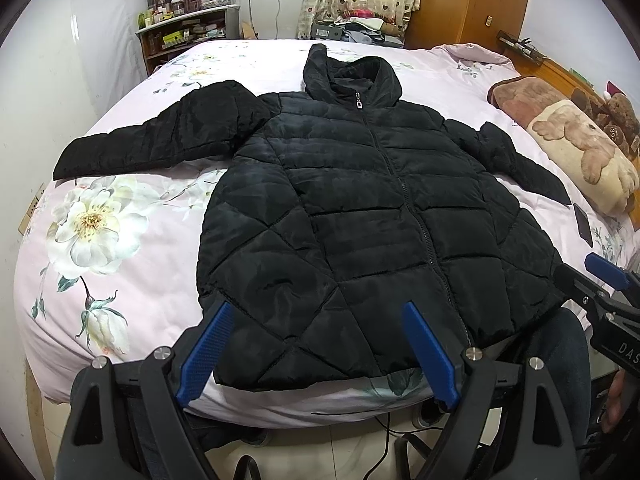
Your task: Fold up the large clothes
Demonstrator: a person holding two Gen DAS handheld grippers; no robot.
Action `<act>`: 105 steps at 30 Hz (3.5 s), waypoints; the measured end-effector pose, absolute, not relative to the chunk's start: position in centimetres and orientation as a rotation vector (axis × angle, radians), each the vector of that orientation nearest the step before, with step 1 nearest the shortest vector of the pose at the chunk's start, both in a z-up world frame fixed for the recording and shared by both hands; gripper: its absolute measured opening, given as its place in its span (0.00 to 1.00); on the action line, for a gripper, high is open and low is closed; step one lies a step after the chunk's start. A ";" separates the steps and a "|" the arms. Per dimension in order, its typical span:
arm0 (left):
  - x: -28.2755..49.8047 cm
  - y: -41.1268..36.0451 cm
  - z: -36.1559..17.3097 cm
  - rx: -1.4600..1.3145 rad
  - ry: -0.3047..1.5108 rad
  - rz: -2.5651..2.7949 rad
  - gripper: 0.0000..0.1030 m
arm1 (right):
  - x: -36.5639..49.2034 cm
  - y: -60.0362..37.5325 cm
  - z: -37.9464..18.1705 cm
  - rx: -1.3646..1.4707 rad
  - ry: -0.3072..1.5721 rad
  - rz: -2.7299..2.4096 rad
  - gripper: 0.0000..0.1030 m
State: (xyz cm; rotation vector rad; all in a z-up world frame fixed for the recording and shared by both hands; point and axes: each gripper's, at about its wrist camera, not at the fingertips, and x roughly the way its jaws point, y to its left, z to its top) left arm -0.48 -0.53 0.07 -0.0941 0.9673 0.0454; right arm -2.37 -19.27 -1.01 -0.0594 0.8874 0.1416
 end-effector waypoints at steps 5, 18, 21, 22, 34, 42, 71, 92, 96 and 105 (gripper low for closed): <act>-0.5 -0.6 0.0 -0.096 0.973 0.041 0.86 | -2.4 -19.3 -1.1 -0.057 0.889 0.144 0.78; -0.6 -0.6 -0.1 -0.096 0.973 0.037 0.85 | -2.4 -19.2 -1.1 -0.058 0.888 0.143 0.78; -0.6 -0.7 -0.1 -0.094 0.973 0.037 0.85 | -2.4 -19.2 -1.0 -0.057 0.889 0.144 0.78; -0.6 -0.6 -0.1 -0.097 0.973 0.036 0.85 | -2.5 -19.2 -1.0 -0.058 0.889 0.143 0.78; -0.6 -0.5 0.0 -0.098 0.973 0.034 0.85 | -2.5 -19.2 -1.0 -0.058 0.889 0.143 0.78; -0.5 -0.7 0.2 -0.092 0.970 0.034 0.86 | -2.4 -19.2 -1.0 -0.057 0.890 0.143 0.78; 5.5 3.7 -1.8 -0.117 0.960 0.082 0.86 | 3.5 -18.4 -1.5 -0.056 0.882 0.188 0.78; 15.9 24.5 -7.0 -0.399 0.903 0.352 0.74 | 15.7 -13.0 -5.1 -0.146 0.902 0.222 0.78; 16.9 29.0 -7.9 -0.469 0.867 0.434 0.73 | 17.0 -12.3 -5.6 -0.161 0.910 0.223 0.78; 17.8 35.0 -9.5 -0.582 0.791 0.596 0.73 | 19.4 -11.9 -7.1 -0.181 0.946 0.201 0.78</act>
